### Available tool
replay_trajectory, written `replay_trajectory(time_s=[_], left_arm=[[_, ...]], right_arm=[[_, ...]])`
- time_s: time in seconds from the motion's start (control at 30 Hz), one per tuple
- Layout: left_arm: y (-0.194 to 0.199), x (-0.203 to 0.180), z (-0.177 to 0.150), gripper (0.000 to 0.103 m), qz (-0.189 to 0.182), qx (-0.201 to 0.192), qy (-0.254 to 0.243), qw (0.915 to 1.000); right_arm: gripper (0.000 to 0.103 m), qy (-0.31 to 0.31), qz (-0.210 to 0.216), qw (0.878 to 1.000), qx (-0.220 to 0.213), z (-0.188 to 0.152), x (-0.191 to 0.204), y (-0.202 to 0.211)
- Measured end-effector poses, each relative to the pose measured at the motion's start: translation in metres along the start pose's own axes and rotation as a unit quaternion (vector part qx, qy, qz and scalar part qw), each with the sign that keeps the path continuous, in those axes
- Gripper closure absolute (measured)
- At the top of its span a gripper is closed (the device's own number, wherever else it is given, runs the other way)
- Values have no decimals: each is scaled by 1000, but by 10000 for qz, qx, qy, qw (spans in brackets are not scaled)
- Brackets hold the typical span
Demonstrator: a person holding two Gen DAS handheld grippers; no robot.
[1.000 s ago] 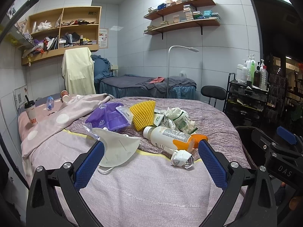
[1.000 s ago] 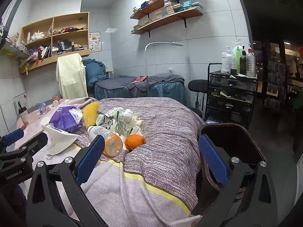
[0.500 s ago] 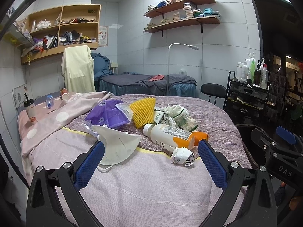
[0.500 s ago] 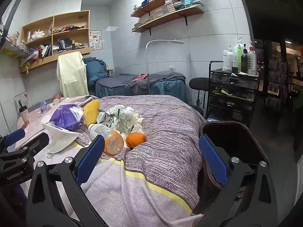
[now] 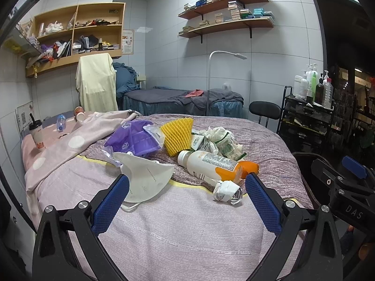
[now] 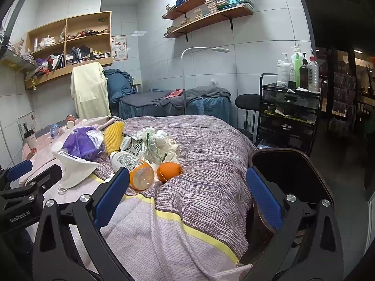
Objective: Collect trash
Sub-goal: 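Reach the right gripper down to the crumpled white mask and grasp it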
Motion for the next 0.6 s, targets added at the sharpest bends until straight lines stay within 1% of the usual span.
replay_trajectory(time_s=[0.17, 0.3, 0.47, 0.53, 0.6], left_arm=[[-5, 0, -4, 6, -3, 129, -6, 9999], [-16, 9, -9, 6, 12, 419, 49, 9991], [-37, 36, -20, 6, 83, 918, 308, 9953], [-47, 51, -24, 6, 106, 1151, 440, 9923], [-55, 64, -25, 6, 137, 1314, 550, 9897]], right_arm=[[5, 11, 116, 9998, 170, -1, 3, -7], [5, -15, 467, 9969, 629, -4, 6, -22], [5, -111, 1170, 9826, 1441, -12, 20, -52], [5, -14, 1336, 9765, 1690, -14, 31, -62], [5, 212, 1472, 9710, 1874, -16, 46, -73]])
Point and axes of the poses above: each gripper's, at about its wrist camera, not at the fingertips, and y roughly against the way its jaws point, x to its left, z to its top, the point moved 4 cm from there along -y, roughly the way its jaws point, and after that the axes turned 8 degrees about z, right-handed, at the moved point
